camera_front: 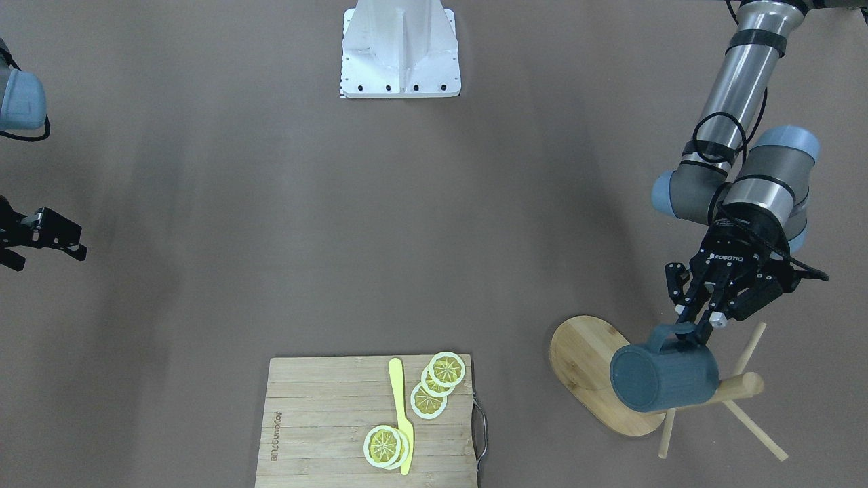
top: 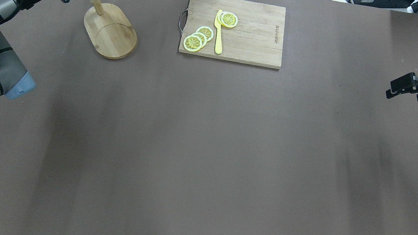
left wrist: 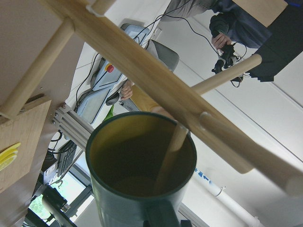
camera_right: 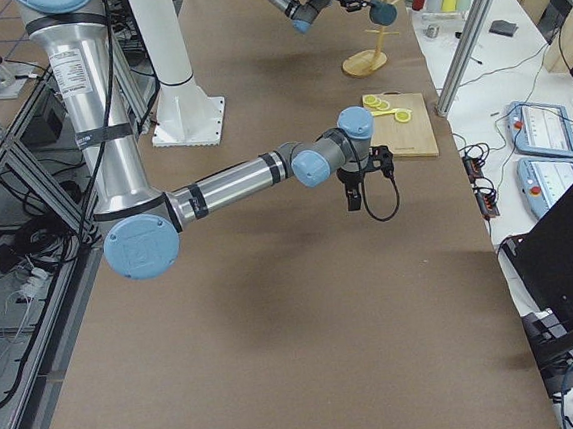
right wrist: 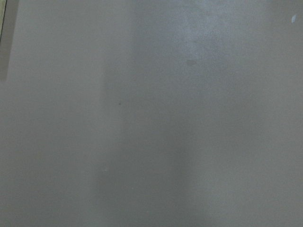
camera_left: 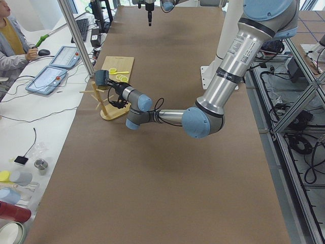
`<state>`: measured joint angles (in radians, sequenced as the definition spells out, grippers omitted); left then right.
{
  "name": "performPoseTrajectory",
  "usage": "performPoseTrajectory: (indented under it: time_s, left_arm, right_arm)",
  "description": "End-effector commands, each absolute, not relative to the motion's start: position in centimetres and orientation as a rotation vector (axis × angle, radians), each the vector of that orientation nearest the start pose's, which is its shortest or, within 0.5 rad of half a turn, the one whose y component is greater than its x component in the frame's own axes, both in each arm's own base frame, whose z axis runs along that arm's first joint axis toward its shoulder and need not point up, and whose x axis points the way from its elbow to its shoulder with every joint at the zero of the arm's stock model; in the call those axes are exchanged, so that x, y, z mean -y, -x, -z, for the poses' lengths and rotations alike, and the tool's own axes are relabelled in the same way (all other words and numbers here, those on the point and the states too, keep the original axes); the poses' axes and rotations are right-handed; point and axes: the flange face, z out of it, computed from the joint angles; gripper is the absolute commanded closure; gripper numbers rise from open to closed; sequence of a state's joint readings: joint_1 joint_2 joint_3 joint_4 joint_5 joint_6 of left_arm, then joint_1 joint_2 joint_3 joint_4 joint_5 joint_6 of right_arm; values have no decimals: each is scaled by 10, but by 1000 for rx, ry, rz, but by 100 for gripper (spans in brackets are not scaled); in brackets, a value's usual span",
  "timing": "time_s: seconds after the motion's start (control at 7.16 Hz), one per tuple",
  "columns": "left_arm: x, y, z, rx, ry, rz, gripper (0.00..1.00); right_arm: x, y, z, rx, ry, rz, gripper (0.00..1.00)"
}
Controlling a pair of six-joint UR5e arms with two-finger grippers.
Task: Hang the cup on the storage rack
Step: 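Slide the mug handle onto a branch of the mug tree with the left gripper, then open the left gripper and withdraw it from the hanging mug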
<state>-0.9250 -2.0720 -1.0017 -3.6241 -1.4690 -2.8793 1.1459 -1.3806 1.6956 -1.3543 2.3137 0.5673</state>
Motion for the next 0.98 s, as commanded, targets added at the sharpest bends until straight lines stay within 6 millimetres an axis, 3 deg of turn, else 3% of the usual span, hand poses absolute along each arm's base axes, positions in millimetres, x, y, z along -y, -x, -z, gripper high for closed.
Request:
performPoseTrajectory:
  time_s: [0.0,0.14,0.42,0.84]
  left_arm:
    - [601,-273,-435,-2302,368,1428,100]
    - [600,-273,-435,-2303,368,1426,100]
    - [600,-273,-435,-2303,363,1424,45]
    - [598,-270,-439,-2299,358,1428,32]
  right_arm:
    - [552,178,-471,877,-100,66,0]
    - [552,178,-471,877,-100,66,0]
    - [552,179,-470,878,-102,66,0]
    - [552,179,-470,879,-101,67,0]
